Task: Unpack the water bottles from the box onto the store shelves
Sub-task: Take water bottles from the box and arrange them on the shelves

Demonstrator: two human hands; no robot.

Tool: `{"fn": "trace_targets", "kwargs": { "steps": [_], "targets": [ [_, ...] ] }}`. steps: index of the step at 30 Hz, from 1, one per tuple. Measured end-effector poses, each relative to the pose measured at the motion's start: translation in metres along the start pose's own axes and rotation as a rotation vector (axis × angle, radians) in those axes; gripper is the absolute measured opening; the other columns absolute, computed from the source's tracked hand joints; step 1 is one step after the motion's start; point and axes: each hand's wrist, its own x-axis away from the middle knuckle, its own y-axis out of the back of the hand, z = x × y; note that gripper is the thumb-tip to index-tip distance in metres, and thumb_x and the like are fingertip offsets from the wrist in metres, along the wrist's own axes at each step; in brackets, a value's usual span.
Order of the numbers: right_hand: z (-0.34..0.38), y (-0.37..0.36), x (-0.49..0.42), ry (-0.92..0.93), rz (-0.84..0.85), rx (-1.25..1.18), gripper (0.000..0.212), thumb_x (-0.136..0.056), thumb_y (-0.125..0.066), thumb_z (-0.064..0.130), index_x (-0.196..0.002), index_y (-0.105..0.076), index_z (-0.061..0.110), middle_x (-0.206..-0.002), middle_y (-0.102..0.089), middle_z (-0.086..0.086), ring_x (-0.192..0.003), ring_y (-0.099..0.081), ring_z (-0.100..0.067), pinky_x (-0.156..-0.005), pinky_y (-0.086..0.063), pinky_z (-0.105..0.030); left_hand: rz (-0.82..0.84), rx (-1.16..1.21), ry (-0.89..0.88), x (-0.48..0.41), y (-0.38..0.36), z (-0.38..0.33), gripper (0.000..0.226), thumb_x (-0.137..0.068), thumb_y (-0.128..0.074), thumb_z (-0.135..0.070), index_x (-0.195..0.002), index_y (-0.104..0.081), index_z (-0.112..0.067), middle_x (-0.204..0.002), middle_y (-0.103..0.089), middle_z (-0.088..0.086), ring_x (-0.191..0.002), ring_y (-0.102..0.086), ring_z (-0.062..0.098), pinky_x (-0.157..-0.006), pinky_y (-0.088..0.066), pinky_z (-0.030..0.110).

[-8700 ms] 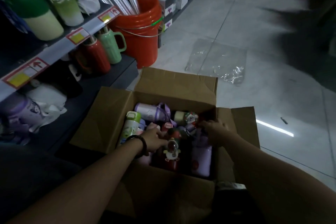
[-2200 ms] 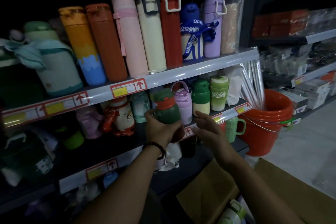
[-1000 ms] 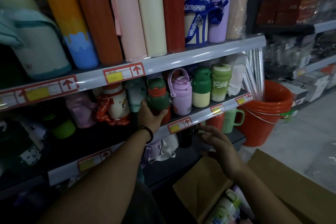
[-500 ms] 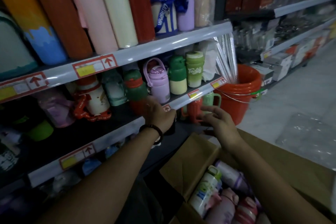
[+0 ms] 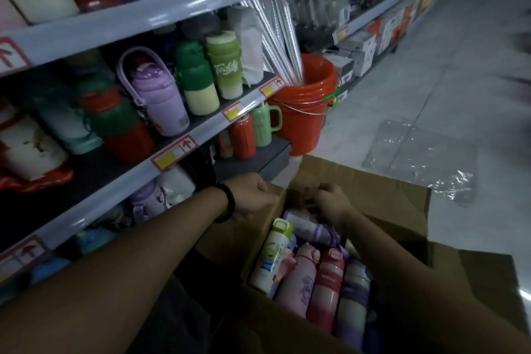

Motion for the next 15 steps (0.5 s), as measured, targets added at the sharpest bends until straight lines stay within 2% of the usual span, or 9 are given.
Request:
{"fn": "trace_targets", "kwargs": {
  "steps": [2,4,6,7,9,10,12,13,15],
  "targets": [
    [-0.028,0.001,-0.012,-0.082,0.006,0.061,0.009,-0.096,-0.066,0.002,-0.088,-0.071,0.003,-0.079,-0.065,-0.018,-0.062,-0.060,-0.027,-0.051,-0.048,-0.029,0.050,-0.078,-0.011,-0.007,-0.004,0.000,0.020,-0.102,-0.061,-0.041,-0.094,-0.049,-0.027,-0.097,-0.056,0.007,-0.078,-0.065,0.025,-0.061,-0.051,0.030],
    [-0.051,-0.005,-0.023,-0.143,0.030,0.099,0.007,-0.097,-0.065,0.000,-0.093,-0.071,-0.002,-0.082,-0.063,-0.021,-0.065,-0.060,-0.028,-0.056,-0.050,-0.030,0.101,-0.079,0.038,-0.014,-0.004,0.002,0.015,-0.103,-0.059,-0.041,-0.107,-0.059,-0.027,-0.103,-0.064,0.003,-0.078,-0.068,0.024,-0.060,-0.054,0.029],
    [-0.071,-0.013,-0.034,-0.198,0.052,0.196,0.013,-0.097,-0.067,0.003,-0.107,-0.071,-0.003,-0.084,-0.063,-0.017,-0.060,-0.060,-0.023,-0.051,-0.051,-0.027,0.153,-0.014,0.107,-0.020,-0.004,0.008,0.022,-0.104,-0.056,-0.039,-0.124,-0.060,-0.030,-0.109,-0.066,0.004,-0.078,-0.067,0.025,-0.059,-0.051,0.029],
    [-0.078,-0.019,-0.040,-0.217,0.068,0.239,0.023,-0.098,-0.068,0.007,-0.118,-0.070,-0.002,-0.091,-0.064,-0.015,-0.067,-0.062,-0.023,-0.056,-0.055,-0.030,0.158,0.008,0.125,-0.024,-0.004,0.012,0.024,-0.105,-0.055,-0.039,-0.128,-0.059,-0.032,-0.110,-0.066,0.004,-0.079,-0.067,0.026,-0.060,-0.050,0.030],
    [-0.086,-0.032,-0.053,-0.235,0.085,0.232,0.036,-0.095,-0.074,0.012,-0.129,-0.064,0.005,-0.101,-0.064,-0.016,-0.082,-0.063,-0.026,-0.061,-0.055,-0.034,0.135,0.018,0.130,-0.026,-0.004,0.016,0.022,-0.104,-0.055,-0.039,-0.126,-0.059,-0.036,-0.108,-0.064,0.001,-0.078,-0.067,0.025,-0.059,-0.049,0.029],
    [-0.087,-0.038,-0.056,-0.234,0.092,0.222,0.036,-0.093,-0.079,0.016,-0.125,-0.062,0.011,-0.102,-0.064,-0.015,-0.081,-0.062,-0.024,-0.058,-0.053,-0.031,0.119,0.026,0.129,-0.027,-0.005,0.017,0.021,-0.104,-0.056,-0.039,-0.125,-0.058,-0.037,-0.107,-0.063,-0.001,-0.077,-0.067,0.024,-0.058,-0.048,0.027],
    [-0.094,-0.050,-0.067,-0.209,0.090,0.206,0.043,-0.090,-0.082,0.018,-0.125,-0.058,0.010,-0.103,-0.065,-0.014,-0.077,-0.063,-0.019,-0.054,-0.051,-0.023,0.108,0.031,0.128,-0.030,-0.007,0.018,0.025,-0.105,-0.056,-0.038,-0.130,-0.057,-0.036,-0.106,-0.061,-0.004,-0.075,-0.066,0.021,-0.055,-0.048,0.025],
    [-0.097,-0.054,-0.072,-0.186,0.095,0.210,0.048,-0.089,-0.084,0.021,-0.127,-0.057,0.011,-0.108,-0.067,-0.014,-0.082,-0.066,-0.020,-0.058,-0.055,-0.023,0.111,0.035,0.130,-0.032,-0.009,0.018,0.028,-0.105,-0.056,-0.038,-0.133,-0.056,-0.035,-0.106,-0.061,-0.004,-0.075,-0.065,0.021,-0.055,-0.047,0.025],
    [-0.119,-0.060,-0.090,-0.161,0.107,0.273,0.071,-0.075,-0.089,0.042,-0.131,-0.058,0.011,-0.124,-0.068,-0.017,-0.107,-0.069,-0.030,-0.088,-0.061,-0.040,0.123,0.042,0.124,-0.033,-0.013,0.016,0.034,-0.104,-0.057,-0.038,-0.138,-0.054,-0.033,-0.107,-0.061,-0.003,-0.076,-0.063,0.021,-0.056,-0.046,0.026]
  ]
}}
